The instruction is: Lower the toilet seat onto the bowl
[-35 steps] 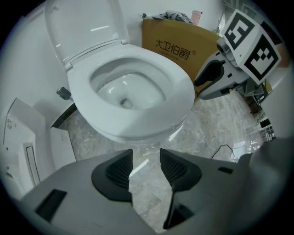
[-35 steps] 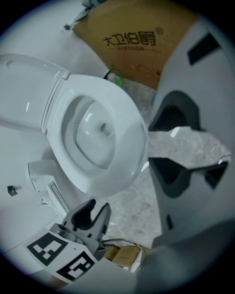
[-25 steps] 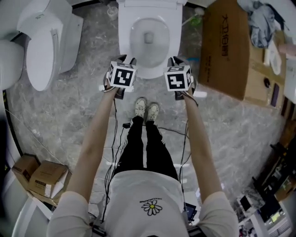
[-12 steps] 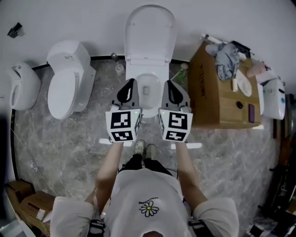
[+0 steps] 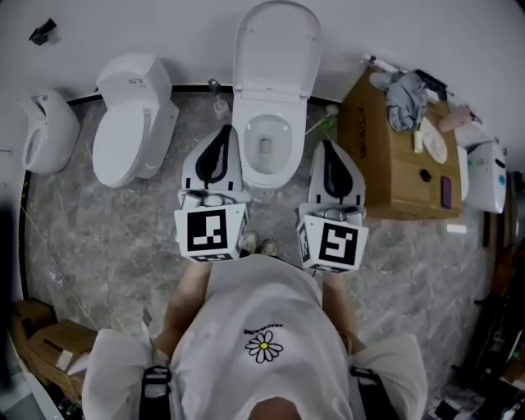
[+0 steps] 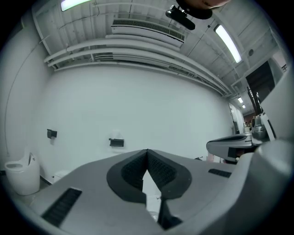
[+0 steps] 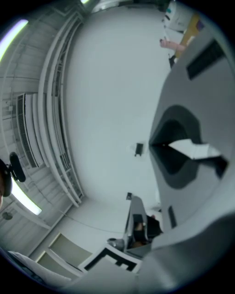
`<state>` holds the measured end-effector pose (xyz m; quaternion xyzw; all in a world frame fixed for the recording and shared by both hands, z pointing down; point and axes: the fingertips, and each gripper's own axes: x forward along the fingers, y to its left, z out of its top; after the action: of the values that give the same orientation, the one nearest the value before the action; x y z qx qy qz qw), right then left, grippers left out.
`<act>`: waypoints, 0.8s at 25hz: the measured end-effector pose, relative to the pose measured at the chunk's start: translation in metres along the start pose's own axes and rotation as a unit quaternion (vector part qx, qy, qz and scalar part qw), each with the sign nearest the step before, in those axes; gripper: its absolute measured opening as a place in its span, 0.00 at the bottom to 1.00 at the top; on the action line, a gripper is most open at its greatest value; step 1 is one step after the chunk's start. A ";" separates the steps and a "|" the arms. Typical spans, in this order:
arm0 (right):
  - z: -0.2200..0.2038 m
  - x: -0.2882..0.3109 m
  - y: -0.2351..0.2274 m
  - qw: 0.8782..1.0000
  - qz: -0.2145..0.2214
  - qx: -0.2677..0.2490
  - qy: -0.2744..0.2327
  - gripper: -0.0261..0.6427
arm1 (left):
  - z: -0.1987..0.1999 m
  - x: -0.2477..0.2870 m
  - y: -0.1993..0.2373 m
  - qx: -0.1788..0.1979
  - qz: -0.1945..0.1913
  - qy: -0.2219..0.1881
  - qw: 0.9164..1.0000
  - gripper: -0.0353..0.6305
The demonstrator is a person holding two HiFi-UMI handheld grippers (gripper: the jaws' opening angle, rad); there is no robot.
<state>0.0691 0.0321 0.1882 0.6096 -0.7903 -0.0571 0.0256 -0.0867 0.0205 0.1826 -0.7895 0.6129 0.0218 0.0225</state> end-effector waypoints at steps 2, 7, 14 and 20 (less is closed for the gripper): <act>-0.001 -0.001 -0.002 1.000 -0.010 -0.002 0.000 0.08 | 0.000 0.000 0.007 0.004 0.006 -0.003 1.000 0.09; -0.005 -0.002 0.004 1.000 -0.006 0.007 0.010 0.08 | 0.004 0.001 0.016 0.007 0.014 -0.009 1.000 0.09; -0.011 -0.005 0.009 1.000 0.004 0.013 0.018 0.08 | 0.003 -0.001 0.012 0.008 0.017 -0.007 1.000 0.09; -0.012 -0.006 0.006 1.000 -0.001 0.014 0.017 0.08 | 0.000 -0.004 0.012 0.001 0.018 -0.002 1.000 0.09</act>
<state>0.0660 0.0385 0.2014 0.6114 -0.7899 -0.0357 0.0310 -0.0995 0.0213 0.1831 -0.7782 0.6271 0.0230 0.0242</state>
